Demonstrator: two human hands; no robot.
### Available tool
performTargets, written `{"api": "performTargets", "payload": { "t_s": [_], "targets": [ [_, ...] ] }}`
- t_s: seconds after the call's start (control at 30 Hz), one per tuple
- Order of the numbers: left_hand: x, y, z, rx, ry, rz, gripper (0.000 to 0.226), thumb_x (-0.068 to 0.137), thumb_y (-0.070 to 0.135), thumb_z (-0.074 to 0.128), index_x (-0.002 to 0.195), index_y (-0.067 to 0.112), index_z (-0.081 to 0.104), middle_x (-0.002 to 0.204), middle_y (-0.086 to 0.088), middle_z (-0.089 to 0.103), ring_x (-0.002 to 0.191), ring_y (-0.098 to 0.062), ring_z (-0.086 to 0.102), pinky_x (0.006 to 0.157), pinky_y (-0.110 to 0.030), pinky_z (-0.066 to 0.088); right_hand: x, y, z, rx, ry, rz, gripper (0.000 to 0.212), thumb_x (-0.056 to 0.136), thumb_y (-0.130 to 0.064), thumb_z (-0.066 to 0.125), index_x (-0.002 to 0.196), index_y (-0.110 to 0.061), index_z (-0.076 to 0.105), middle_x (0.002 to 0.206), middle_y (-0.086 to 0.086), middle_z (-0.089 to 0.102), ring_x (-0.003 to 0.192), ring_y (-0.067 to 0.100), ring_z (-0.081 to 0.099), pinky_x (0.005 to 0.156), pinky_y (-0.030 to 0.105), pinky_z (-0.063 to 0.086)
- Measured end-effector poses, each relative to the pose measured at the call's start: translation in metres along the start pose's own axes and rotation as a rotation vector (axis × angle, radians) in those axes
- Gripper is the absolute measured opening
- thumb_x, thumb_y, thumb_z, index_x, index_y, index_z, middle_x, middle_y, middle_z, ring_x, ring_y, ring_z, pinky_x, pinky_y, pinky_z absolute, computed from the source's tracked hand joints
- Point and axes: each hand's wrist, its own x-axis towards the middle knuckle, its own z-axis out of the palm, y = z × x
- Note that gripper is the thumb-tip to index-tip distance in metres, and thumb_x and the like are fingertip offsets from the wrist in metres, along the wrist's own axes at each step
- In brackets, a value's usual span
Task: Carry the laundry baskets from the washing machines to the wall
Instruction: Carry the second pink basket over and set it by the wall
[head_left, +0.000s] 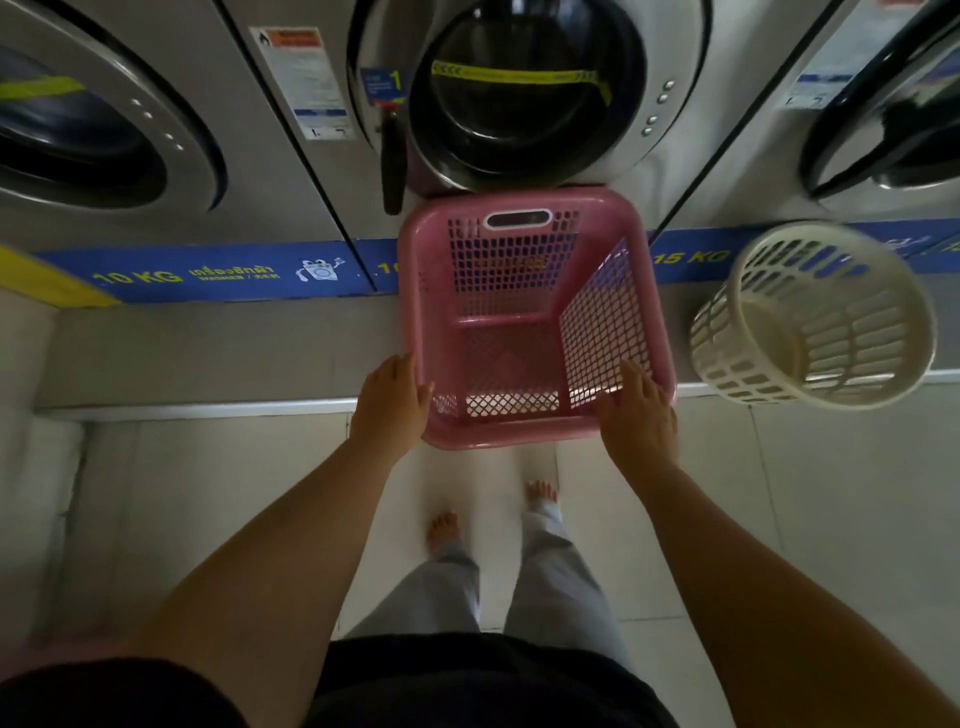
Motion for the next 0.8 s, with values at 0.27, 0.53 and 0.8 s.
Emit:
{"api": "performTargets", "payload": {
  "t_s": [0.27, 0.53, 0.8],
  "targets": [
    [0.045, 0.024, 0.026, -0.022, 0.023, -0.178, 0.052, 0.096, 0.021, 0.048, 0.146, 0.012, 0.034, 0.149, -0.019, 0.036, 0.135, -0.039, 0.037, 0.106, -0.051, 0.038, 0.103, 0.019, -0.015, -0.077, -0.106, -0.055, 0.06, 0.095, -0.032, 0.048, 0.15, -0.02, 0.024, 0.156, 0.006, 0.032, 0.139, 0.033, 0.035, 0.111, 0.055, 0.035],
    [0.095, 0.034, 0.051, -0.048, 0.067, -0.362, 0.055, 0.099, 0.027, 0.044, 0.15, 0.02, 0.026, 0.161, -0.015, 0.013, 0.146, -0.038, 0.019, 0.112, -0.055, 0.031, 0.182, 0.034, -0.007, -0.091, -0.116, -0.114, 0.066, 0.095, -0.032, 0.051, 0.152, -0.028, 0.018, 0.162, 0.007, 0.013, 0.142, 0.038, 0.027, 0.106, 0.058, 0.038],
    [0.137, 0.001, 0.073, -0.079, 0.123, -0.331, 0.058, 0.095, 0.026, 0.051, 0.148, 0.036, 0.029, 0.16, -0.017, 0.013, 0.141, -0.041, 0.028, 0.108, -0.056, 0.037, 0.225, 0.057, 0.024, -0.054, -0.08, -0.159, 0.067, 0.094, -0.029, 0.054, 0.151, -0.037, 0.021, 0.161, 0.009, 0.014, 0.134, 0.038, 0.04, 0.094, 0.056, 0.05]
  ]
}}
